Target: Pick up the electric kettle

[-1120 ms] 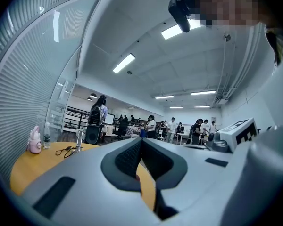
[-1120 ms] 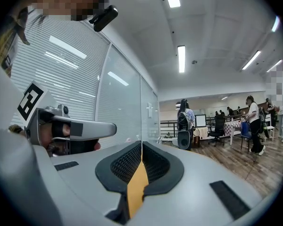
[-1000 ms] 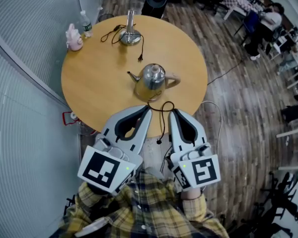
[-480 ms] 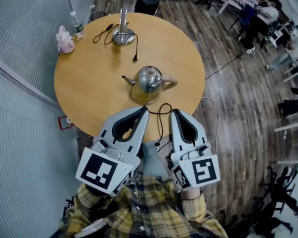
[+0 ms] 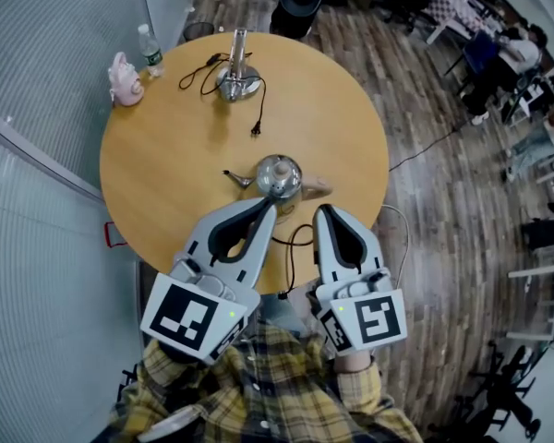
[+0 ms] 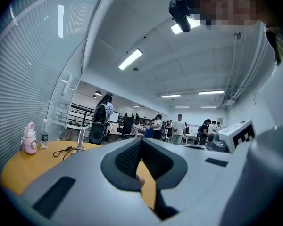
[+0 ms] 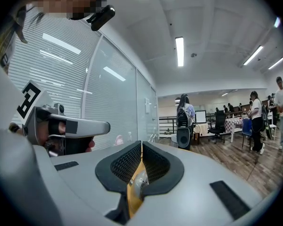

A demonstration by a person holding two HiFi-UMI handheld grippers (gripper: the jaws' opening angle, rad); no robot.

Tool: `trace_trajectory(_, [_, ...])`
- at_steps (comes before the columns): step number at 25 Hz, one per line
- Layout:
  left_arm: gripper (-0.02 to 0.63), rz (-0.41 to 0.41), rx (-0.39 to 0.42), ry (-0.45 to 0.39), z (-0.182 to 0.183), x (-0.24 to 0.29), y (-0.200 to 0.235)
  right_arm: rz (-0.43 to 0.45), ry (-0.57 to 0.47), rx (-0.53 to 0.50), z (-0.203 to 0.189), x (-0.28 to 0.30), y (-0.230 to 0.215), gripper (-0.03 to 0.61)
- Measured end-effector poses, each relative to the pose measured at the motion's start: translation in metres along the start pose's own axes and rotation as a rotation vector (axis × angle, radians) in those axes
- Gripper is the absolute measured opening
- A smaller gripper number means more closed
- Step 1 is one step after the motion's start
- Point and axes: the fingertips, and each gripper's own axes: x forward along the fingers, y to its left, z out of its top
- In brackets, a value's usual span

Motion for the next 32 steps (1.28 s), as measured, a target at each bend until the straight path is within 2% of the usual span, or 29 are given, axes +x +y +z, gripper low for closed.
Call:
trace_trajectory(8, [0.002, 0.093, -0.006, -0.028, 0.009, 0.056, 0.025, 0.083, 0.012, -0.022, 0.008, 0.049, -0.046, 0.034])
trace_trajectory(16, [0.002, 0.191, -0.008, -0.043, 0.009, 0.080, 0.031, 0.166, 0.019, -0.040, 0.009, 0.064, -0.072, 0.034])
trace_trajectory(32, [0.002, 0.223, -0.012, -0.027, 0.001, 0.079, 0.032, 0.165, 0.019, -0.016, -0.002, 0.067, -0.081, 0.034])
